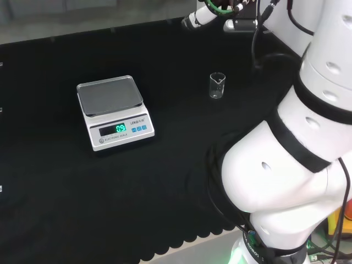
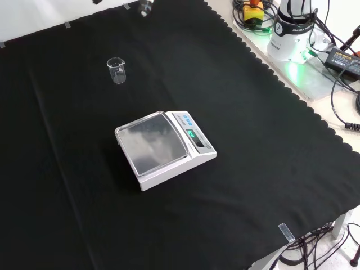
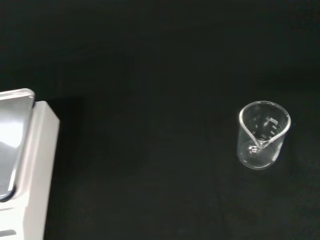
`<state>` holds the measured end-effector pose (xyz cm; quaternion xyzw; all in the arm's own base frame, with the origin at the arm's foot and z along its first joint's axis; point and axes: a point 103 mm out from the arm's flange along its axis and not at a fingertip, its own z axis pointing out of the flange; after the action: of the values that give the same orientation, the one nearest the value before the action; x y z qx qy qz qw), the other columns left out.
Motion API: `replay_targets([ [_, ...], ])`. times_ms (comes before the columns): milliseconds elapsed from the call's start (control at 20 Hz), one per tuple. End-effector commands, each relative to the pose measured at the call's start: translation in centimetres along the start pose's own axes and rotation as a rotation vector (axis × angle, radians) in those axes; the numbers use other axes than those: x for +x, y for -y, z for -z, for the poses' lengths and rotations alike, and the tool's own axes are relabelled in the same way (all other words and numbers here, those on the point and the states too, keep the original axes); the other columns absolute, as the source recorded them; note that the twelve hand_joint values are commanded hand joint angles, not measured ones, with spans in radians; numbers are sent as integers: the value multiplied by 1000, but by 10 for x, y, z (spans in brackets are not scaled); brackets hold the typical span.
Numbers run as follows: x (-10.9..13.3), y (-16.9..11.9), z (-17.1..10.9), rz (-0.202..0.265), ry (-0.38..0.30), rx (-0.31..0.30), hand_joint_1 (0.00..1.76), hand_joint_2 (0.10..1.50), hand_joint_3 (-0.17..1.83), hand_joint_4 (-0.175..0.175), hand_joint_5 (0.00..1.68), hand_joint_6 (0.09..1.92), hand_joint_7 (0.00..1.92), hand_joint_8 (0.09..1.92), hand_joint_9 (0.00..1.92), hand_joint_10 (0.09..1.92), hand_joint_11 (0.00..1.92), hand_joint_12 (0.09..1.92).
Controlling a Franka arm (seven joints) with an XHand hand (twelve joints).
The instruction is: Pick up the beaker.
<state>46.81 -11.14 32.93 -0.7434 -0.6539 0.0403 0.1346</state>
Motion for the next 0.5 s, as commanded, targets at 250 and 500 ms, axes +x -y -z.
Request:
replay_targets([
  [250, -47, -65, -32, -96, 30, 142, 431, 751, -55, -96, 344, 87, 68, 735, 0, 752, 142, 1512],
  [500, -56, -80, -50, -135, 38, 204, 419, 743, -56, -80, 330, 87, 69, 738, 0, 753, 139, 1512],
])
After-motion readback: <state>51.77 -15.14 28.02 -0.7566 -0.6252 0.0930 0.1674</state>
